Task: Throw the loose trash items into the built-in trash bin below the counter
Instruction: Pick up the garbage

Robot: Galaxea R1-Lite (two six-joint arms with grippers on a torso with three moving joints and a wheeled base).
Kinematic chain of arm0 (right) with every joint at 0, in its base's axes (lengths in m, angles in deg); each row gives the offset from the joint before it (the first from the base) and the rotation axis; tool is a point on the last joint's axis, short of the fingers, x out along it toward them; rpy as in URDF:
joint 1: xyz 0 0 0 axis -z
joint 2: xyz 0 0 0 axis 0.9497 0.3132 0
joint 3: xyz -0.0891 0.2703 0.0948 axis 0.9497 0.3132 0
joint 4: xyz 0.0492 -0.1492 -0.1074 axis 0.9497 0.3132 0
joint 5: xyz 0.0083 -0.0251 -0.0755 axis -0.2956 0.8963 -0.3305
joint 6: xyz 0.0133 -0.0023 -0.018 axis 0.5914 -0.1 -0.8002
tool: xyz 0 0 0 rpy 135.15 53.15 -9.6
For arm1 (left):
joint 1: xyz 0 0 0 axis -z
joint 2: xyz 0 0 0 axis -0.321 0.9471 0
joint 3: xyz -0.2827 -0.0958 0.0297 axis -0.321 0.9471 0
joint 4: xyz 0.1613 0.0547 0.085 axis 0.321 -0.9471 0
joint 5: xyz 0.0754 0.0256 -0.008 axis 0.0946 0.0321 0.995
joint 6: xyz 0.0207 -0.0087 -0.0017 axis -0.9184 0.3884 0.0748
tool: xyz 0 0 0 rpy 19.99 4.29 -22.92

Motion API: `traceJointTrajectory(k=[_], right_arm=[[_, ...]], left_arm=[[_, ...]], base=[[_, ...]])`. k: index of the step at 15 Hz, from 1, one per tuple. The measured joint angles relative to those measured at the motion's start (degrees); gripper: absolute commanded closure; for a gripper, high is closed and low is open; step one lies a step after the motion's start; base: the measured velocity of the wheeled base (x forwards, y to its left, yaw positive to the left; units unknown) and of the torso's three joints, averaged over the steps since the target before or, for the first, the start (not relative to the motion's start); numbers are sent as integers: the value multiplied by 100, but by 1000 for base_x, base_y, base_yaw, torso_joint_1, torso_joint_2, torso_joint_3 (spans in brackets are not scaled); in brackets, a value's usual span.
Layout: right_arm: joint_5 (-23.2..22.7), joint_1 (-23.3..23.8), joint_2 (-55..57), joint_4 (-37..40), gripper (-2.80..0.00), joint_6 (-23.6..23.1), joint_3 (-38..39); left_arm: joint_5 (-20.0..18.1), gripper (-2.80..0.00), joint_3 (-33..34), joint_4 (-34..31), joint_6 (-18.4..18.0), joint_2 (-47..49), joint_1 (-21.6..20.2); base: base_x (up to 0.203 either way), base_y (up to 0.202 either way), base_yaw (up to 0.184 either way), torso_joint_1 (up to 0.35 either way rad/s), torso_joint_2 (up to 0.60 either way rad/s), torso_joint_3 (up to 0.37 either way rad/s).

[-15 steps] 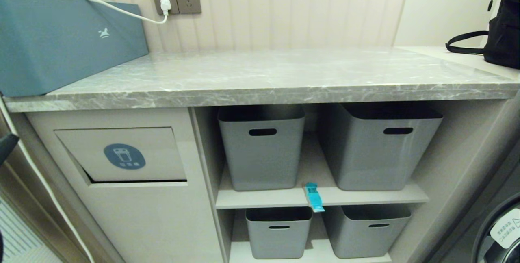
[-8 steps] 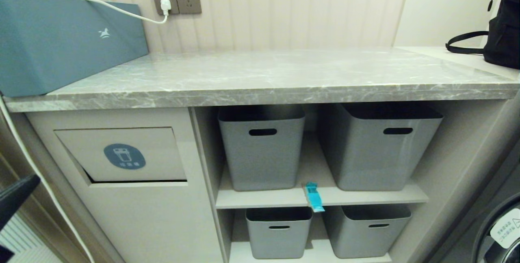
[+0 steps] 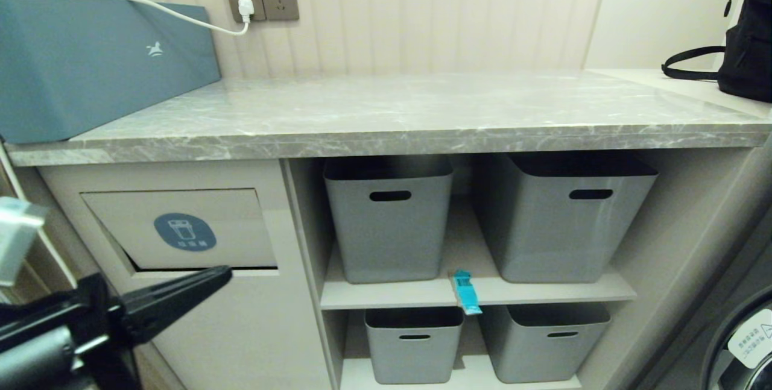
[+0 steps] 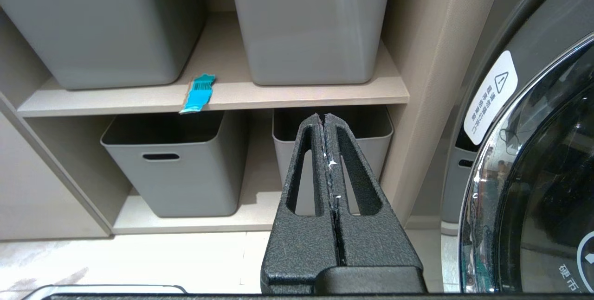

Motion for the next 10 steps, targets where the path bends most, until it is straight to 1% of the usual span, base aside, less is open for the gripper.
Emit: traceJointTrajectory(k=[2,3,4,5,7,8,9,10], right_arm=[[0,0,0,0,0,0,0],[0,0,0,0,0,0,0],[0,0,0,1,0,0,0],[0,0,0,1,0,0,0],[0,0,0,1,0,0,2],[0,0,0,1,0,0,2],[0,0,0,1,0,0,2],[0,0,0,0,0,0,2]], left_arm=[[-37,0,-135,45,616,662,421],[-59,0,-228,52,876,966,559],[-114,-145,-344,53,1033,1291,677],[-207,-280,-485,58,1097,1633,778],[-312,-280,-857,69,1048,2344,948],[-292,-280,-1115,78,938,2753,1034],[-213,-280,-1378,83,766,3157,1101],[-92,-280,-1685,110,501,3616,1150]], base=[[0,0,0,0,0,0],[0,0,0,0,0,0],[0,0,0,0,0,0],[0,0,0,0,0,0],[0,0,0,0,0,0],[0,0,0,0,0,0],[0,0,0,0,0,0],[0,0,0,0,0,0]])
